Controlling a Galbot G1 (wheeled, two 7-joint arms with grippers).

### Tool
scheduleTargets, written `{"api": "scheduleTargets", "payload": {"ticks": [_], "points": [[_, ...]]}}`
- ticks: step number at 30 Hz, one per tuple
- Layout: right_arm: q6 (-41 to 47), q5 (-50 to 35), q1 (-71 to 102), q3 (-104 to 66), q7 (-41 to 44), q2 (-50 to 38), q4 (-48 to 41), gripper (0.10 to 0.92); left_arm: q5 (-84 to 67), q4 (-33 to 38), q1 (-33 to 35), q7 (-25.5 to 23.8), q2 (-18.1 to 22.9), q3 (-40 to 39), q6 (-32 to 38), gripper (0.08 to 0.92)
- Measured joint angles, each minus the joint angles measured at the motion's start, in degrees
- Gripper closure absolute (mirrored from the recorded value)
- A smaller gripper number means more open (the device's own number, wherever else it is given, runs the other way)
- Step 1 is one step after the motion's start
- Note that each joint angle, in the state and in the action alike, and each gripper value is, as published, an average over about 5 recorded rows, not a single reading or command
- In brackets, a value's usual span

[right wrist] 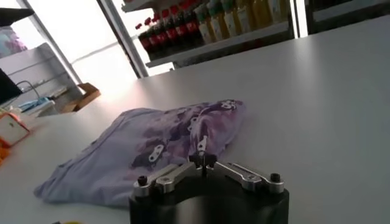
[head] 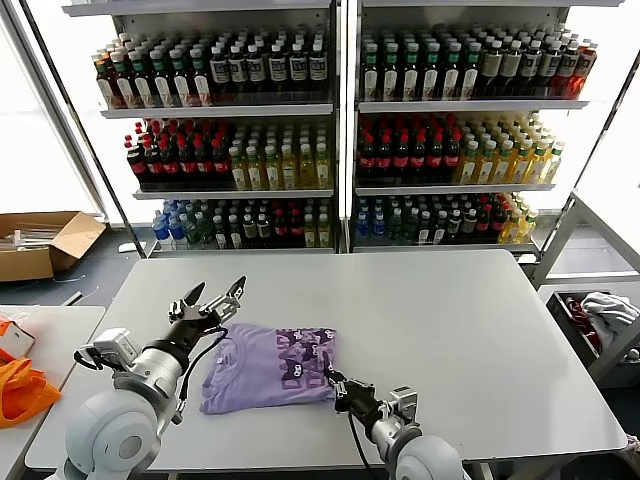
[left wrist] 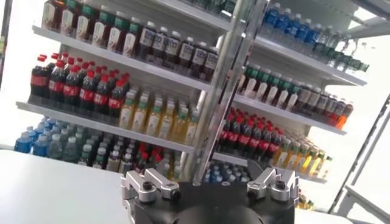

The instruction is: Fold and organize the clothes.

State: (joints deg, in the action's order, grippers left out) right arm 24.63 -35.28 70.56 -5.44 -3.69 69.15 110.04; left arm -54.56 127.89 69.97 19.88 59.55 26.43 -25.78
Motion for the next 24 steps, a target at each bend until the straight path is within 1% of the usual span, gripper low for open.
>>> {"api": "scheduleTargets", "payload": {"ticks": [9,11,18,24], "points": [[-1.75,3.82,7.09,-7.76,0.88,-4.49,5.18,0.915,0.18,0.16,0.08,0.02,0.59,-0.62,-0.12,0.177],[-2.53,5.08,8.85,-9.4,0.91,-4.91,6.26,0.885,0.36,0.13,0.01,0.03,0.8,-0.82,-0.2,0.177],[-5.65,8.79,13.08,-12.69,0.98,-5.1,9.81,0.685,1.22,0.38,0.52,-0.5,0.63,-0.81,-0.29,0.177],[-7.46,11.4,12.52,-12.21,0.48,-4.12,10.78,0.512,1.82,0.64,0.82,-0.9,0.26,-0.73,-0.32,0.177]]}}
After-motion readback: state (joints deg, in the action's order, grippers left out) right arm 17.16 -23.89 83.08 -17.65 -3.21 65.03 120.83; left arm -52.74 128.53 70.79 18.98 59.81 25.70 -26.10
